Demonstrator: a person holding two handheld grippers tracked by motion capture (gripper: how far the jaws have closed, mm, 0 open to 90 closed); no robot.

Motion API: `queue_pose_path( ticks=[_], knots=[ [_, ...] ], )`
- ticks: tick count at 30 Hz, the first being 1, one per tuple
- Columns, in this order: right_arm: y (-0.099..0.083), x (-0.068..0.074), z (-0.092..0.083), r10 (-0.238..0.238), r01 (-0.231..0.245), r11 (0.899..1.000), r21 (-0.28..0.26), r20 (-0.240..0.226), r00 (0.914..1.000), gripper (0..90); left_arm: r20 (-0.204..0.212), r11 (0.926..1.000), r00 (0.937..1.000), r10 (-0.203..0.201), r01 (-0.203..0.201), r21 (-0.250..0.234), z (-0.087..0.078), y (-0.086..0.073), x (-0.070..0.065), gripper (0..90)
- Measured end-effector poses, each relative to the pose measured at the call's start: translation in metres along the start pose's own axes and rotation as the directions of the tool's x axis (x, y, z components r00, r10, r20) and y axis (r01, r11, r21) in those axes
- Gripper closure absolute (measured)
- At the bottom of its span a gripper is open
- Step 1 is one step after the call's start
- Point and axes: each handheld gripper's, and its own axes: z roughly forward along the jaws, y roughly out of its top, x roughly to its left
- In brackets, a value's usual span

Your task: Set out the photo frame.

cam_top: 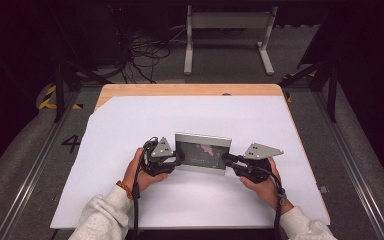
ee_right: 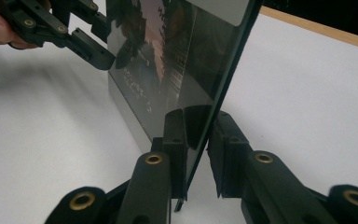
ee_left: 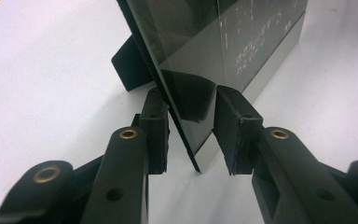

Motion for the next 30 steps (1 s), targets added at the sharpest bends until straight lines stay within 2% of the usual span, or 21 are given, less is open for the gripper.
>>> queue_pose_path(
  ticks=[13, 30],
  knots=[
    [0.0031, -0.0005, 0.0068, -0.017, 0.017, 1.000, 0.005, 0.014, 0.9998, 74.6, -0.023, 0.9997, 0.9995, -0.022, 0.022, -0.004, -0.0040, -0.0056, -0.0062, 68.5],
    [0.0023, 0.0008, 0.0038, -0.060, 0.059, 0.998, 0.029, 0.041, 0.9974, 75.8, -0.037, 1.0000, 0.9993, -0.007, 0.007, -0.001, -0.0040, -0.0072, -0.0075, 68.6]
  ],
)
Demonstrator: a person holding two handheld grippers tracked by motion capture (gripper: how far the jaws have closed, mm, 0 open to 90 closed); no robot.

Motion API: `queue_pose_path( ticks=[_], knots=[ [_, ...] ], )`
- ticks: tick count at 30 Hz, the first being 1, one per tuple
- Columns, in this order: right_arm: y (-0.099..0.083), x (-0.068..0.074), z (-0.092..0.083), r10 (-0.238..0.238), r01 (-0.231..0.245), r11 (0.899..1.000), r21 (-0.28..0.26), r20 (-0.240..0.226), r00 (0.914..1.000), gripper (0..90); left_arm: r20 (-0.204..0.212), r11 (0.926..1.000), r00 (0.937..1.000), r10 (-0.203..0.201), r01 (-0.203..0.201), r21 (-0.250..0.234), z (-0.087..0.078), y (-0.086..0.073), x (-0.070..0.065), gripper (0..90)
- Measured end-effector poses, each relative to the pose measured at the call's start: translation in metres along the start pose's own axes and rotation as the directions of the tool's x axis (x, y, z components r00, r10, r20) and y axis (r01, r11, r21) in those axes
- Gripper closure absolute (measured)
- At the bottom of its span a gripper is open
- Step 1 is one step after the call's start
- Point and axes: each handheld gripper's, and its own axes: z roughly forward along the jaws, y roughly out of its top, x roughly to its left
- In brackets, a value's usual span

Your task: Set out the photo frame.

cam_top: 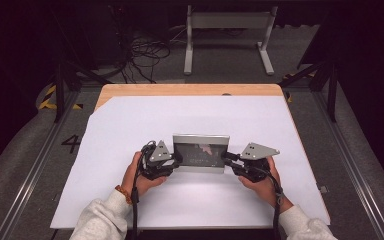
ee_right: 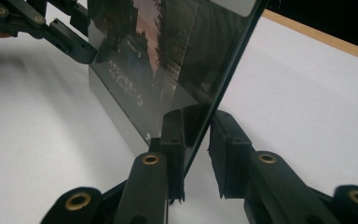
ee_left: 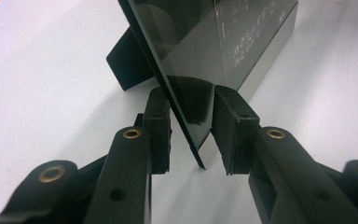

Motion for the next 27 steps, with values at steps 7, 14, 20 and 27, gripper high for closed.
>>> queue_pose_path(
  ticks=[7, 14, 20, 27],
  knots=[
    [-0.001, -0.001, -0.006, -0.005, 0.005, 1.000, 0.002, 0.007, 1.0000, 74.9, -0.002, 1.0000, 1.0000, 0.005, -0.005, -0.006, -0.005, -0.001, -0.001, 67.4],
    [-0.001, -0.001, -0.018, -0.021, 0.021, 1.000, 0.007, 0.030, 0.9993, 70.7, -0.023, 0.9996, 0.9995, 0.021, -0.021, -0.016, -0.014, -0.006, -0.004, 64.7],
    [-0.003, -0.001, -0.024, -0.032, 0.032, 0.999, 0.015, 0.036, 0.9988, 68.4, -0.031, 0.9994, 0.9993, 0.023, -0.024, -0.026, -0.021, -0.010, -0.005, 62.8],
    [-0.008, 0.001, -0.027, -0.043, 0.041, 0.998, 0.042, 0.038, 0.9983, 62.1, -0.037, 0.9987, 0.9985, 0.040, -0.042, -0.031, -0.029, -0.019, -0.010, 54.8]
  ],
)
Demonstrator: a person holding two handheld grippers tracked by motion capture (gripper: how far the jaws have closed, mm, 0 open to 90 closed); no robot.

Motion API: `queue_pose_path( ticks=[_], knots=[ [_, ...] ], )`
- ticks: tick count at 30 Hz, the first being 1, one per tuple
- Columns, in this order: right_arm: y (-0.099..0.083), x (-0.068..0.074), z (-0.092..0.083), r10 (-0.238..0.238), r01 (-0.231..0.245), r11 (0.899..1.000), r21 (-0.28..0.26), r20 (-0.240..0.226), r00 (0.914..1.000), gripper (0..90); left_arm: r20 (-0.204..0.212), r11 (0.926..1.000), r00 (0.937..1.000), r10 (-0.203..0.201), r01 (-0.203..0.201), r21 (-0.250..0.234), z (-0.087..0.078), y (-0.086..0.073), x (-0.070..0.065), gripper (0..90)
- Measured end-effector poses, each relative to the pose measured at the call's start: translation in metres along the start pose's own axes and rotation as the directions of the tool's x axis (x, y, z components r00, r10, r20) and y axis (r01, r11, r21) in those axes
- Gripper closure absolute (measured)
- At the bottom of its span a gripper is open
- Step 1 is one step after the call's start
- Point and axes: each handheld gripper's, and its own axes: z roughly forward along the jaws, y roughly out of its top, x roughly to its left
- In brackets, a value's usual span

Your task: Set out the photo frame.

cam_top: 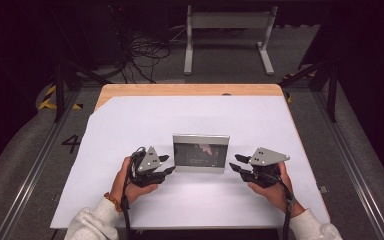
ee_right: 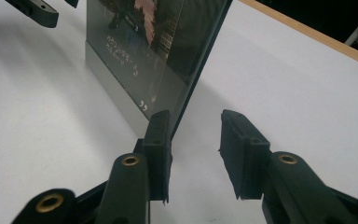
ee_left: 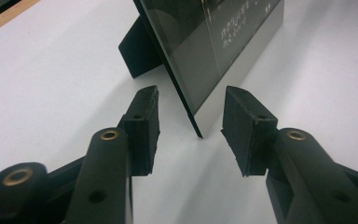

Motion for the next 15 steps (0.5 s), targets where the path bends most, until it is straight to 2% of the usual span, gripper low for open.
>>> queue_pose_path(
  ticks=[4, 8, 10, 12, 15],
  knots=[
    [-0.004, 0.002, -0.002, -0.009, 0.009, 1.000, 0.005, 0.006, 0.9999, 56.3, 0.008, 0.9994, 0.9995, 0.029, -0.029, 0.017, -0.003, -0.005, -0.006, 49.0],
    [-0.008, 0.006, -0.001, -0.022, 0.021, 0.999, 0.028, 0.013, 0.9997, 51.1, 0.021, 0.9993, 0.9994, 0.029, -0.029, 0.022, -0.005, -0.008, -0.010, 41.6],
    [-0.011, 0.008, 0.000, -0.034, 0.033, 0.998, 0.046, 0.011, 0.9994, 45.8, 0.032, 0.9992, 0.9990, 0.033, -0.033, 0.021, -0.005, -0.011, -0.012, 39.8],
    [-0.013, 0.010, 0.000, -0.050, 0.050, 0.997, 0.057, 0.012, 0.9987, 41.5, 0.033, 0.9993, 0.9991, 0.027, -0.028, 0.023, -0.006, -0.012, -0.014, 36.6],
    [-0.017, 0.011, -0.001, -0.051, 0.051, 0.997, 0.065, -0.008, 0.9987, 35.0, 0.023, 0.9997, 0.9997, 0.004, -0.004, 0.022, -0.005, -0.016, -0.015, 28.1]
  ],
)
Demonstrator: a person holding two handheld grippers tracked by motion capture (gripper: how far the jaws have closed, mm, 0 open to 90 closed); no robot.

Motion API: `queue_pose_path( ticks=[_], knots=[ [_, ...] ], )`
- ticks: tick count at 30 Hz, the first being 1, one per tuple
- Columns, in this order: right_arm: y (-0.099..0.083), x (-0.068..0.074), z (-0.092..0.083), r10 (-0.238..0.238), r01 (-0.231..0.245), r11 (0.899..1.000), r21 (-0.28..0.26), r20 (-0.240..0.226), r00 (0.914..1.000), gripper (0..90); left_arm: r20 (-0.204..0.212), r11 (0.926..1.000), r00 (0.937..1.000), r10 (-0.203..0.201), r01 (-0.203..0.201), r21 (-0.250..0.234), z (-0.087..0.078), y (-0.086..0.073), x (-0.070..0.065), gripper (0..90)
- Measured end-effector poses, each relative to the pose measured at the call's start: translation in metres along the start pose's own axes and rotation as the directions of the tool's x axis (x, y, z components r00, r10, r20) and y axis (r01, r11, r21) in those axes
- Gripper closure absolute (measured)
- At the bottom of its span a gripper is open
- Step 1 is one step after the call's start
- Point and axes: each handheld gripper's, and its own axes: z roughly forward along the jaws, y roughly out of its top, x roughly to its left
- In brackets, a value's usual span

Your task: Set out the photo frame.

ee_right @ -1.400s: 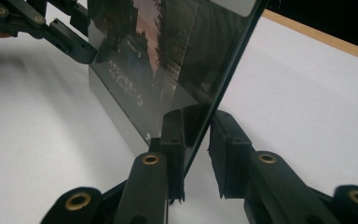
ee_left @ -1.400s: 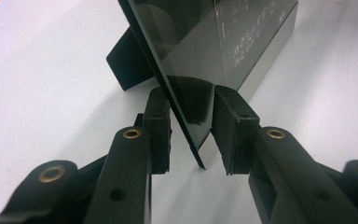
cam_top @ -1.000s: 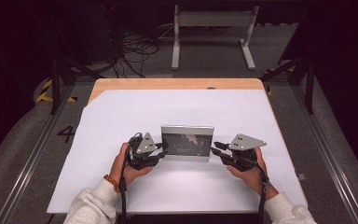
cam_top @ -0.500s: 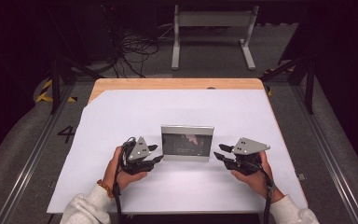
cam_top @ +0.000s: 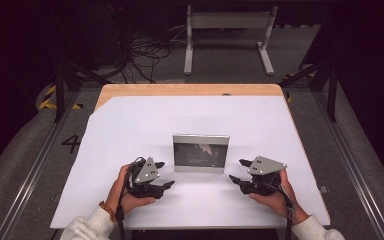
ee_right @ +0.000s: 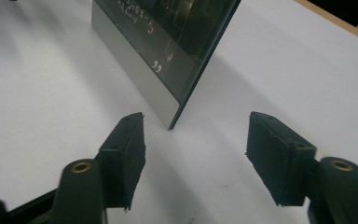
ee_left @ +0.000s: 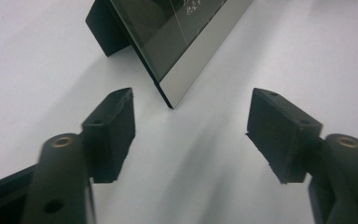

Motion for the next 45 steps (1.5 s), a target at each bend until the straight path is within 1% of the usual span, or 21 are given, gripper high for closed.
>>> queue_pose_path(
  ticks=[4, 7, 8, 10, 13, 14, 16, 18, 21, 25, 28, 30, 32, 35, 37, 39, 40, 45],
  knots=[
    [-0.004, 0.001, 0.000, -0.006, 0.006, 1.000, 0.010, -0.007, 1.0000, 25.6, -0.012, 0.9997, 0.9997, -0.023, 0.023, -0.003, 0.000, -0.006, -0.002, 18.6],
    [-0.008, 0.003, 0.000, -0.007, 0.008, 1.000, 0.017, -0.015, 0.9999, 17.9, 0.003, 0.9983, 0.9984, -0.057, 0.057, 0.010, 0.001, -0.012, -0.003, 11.6],
    [-0.009, 0.004, 0.000, -0.009, 0.009, 1.000, 0.025, -0.015, 0.9999, 16.2, 0.002, 0.9984, 0.9985, -0.055, 0.055, 0.016, 0.001, -0.014, -0.004, 10.6],
    [-0.010, 0.005, 0.000, -0.011, 0.012, 0.999, 0.030, -0.013, 0.9999, 11.9, 0.022, 0.9983, 0.9982, -0.056, 0.056, 0.018, 0.001, -0.017, -0.005, 8.6],
    [-0.013, 0.006, 0.002, 0.003, -0.002, 0.999, 0.034, -0.031, 0.9995, 8.5, 0.036, 0.9981, 0.9974, -0.062, 0.061, 0.009, 0.002, -0.017, -0.007, 7.1],
    [-0.014, 0.007, 0.004, 0.002, -0.001, 0.999, 0.038, -0.033, 0.9994, 8.6, 0.045, 0.9982, 0.9972, -0.059, 0.059, 0.009, 0.003, -0.017, -0.007, 5.7],
    [-0.014, 0.009, 0.006, -0.008, 0.010, 0.999, 0.049, -0.025, 0.9996, 8.5, 0.044, 0.9986, 0.9977, -0.052, 0.051, 0.012, 0.004, -0.018, -0.008, 5.7],
    [-0.014, 0.009, 0.006, -0.013, 0.015, 0.999, 0.048, -0.025, 0.9996, 8.6, 0.046, 0.9985, 0.9976, -0.052, 0.051, 0.018, 0.004, -0.018, -0.008, 5.4],
    [-0.013, 0.010, 0.007, -0.012, 0.012, 0.999, 0.050, -0.003, 0.9999, 9.1, 0.033, 0.9987, 0.9985, -0.043, 0.042, 0.027, 0.004, -0.019, -0.008, 5.5],
    [-0.013, 0.011, 0.006, -0.010, 0.010, 0.999, 0.046, 0.006, 0.9999, 9.8, 0.021, 0.9988, 0.9990, -0.039, 0.038, 0.030, 0.003, -0.019, -0.007, 5.6],
    [-0.013, 0.011, 0.006, -0.017, 0.017, 0.999, 0.043, 0.014, 0.9997, 10.6, 0.017, 0.9989, 0.9991, -0.040, 0.039, 0.027, 0.003, -0.019, -0.007, 6.2],
    [-0.013, 0.012, 0.005, -0.025, 0.024, 0.999, 0.027, 0.022, 0.9995, 11.7, 0.015, 0.9987, 0.9992, -0.038, 0.037, 0.035, 0.004, -0.019, -0.007, 6.2],
    [-0.012, 0.011, 0.003, -0.033, 0.032, 0.999, 0.021, 0.035, 0.9989, 11.9, 0.010, 0.9987, 0.9994, -0.034, 0.034, 0.039, 0.004, -0.019, -0.007, 6.2],
    [-0.010, 0.010, 0.001, -0.030, 0.029, 1.000, 0.004, 0.036, 0.9989, 12.1, 0.008, 0.9985, 0.9995, -0.032, 0.031, 0.046, 0.005, -0.019, -0.006, 6.3],
    [-0.010, 0.008, -0.001, -0.020, 0.020, 1.000, -0.006, 0.036, 0.9991, 12.2, 0.003, 0.9987, 0.9994, -0.034, 0.034, 0.038, 0.004, -0.019, -0.005, 6.3],
    [-0.009, 0.008, -0.002, -0.028, 0.028, 1.000, -0.008, 0.048, 0.9985, 12.4, -0.018, 0.9991, 0.9995, -0.026, 0.027, 0.034, 0.002, -0.019, -0.005, 6.6],
    [-0.009, 0.008, -0.002, -0.026, 0.026, 1.000, -0.013, 0.047, 0.9986, 12.4, -0.023, 0.9991, 0.9993, -0.030, 0.031, 0.030, 0.001, -0.019, -0.005, 6.7],
    [-0.008, 0.006, -0.004, -0.025, 0.026, 0.999, -0.019, 0.049, 0.9985, 12.2, -0.025, 0.9992, 0.9992, -0.032, 0.032, 0.022, 0.000, -0.019, -0.003, 6.8]
  ],
)
